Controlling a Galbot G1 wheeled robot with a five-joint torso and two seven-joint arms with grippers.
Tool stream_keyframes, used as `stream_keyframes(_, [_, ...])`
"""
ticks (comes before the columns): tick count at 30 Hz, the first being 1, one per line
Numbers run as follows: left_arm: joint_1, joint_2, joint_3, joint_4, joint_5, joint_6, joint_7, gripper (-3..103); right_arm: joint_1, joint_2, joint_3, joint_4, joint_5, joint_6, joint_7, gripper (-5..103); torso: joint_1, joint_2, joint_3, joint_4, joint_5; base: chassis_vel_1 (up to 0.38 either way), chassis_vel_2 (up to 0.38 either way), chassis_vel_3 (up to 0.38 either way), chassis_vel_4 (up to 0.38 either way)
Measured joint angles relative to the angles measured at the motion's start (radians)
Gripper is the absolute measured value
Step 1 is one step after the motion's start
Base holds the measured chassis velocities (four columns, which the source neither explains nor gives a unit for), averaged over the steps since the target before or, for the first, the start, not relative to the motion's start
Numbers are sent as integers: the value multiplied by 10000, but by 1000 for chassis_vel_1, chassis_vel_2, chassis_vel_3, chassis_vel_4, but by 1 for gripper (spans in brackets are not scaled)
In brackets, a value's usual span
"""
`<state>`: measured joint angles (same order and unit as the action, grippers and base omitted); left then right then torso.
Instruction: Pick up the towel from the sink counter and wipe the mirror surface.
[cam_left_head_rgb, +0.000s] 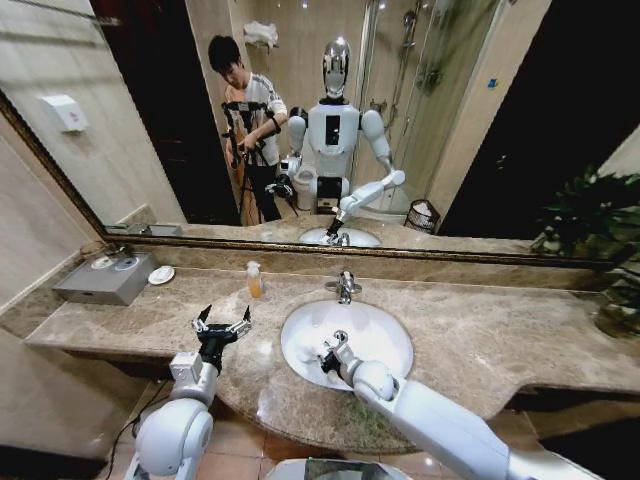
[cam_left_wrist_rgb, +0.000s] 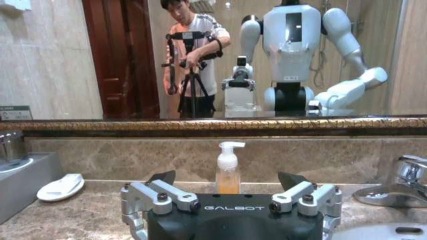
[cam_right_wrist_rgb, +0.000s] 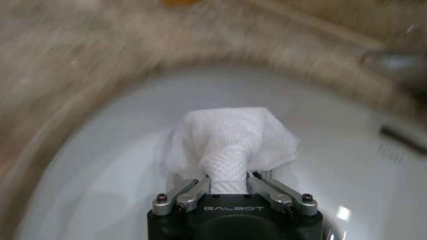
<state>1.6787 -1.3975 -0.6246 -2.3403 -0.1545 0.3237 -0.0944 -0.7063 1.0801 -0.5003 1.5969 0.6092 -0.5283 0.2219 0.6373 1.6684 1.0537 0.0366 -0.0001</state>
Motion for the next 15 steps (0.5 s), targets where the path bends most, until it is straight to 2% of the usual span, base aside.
stream_keyframes(8, [0, 0, 1, 0, 0, 0, 0, 100, 407, 116, 257, -418, 163, 9, -78, 10, 2, 0, 1, -5, 1, 0, 0, 0, 0])
stream_keyframes(11, [0, 0, 1, 0, 0, 0, 0, 100, -281, -403, 139, 154, 43, -37, -170, 10, 2, 0, 0, -9, 1, 0, 0, 0, 0])
stream_keyframes(15, [0, 0, 0, 0, 0, 0, 0, 100, -893, -710, 149, 481, -200, 50, -158, 10, -1, 0, 0, -12, 1, 0, 0, 0, 0])
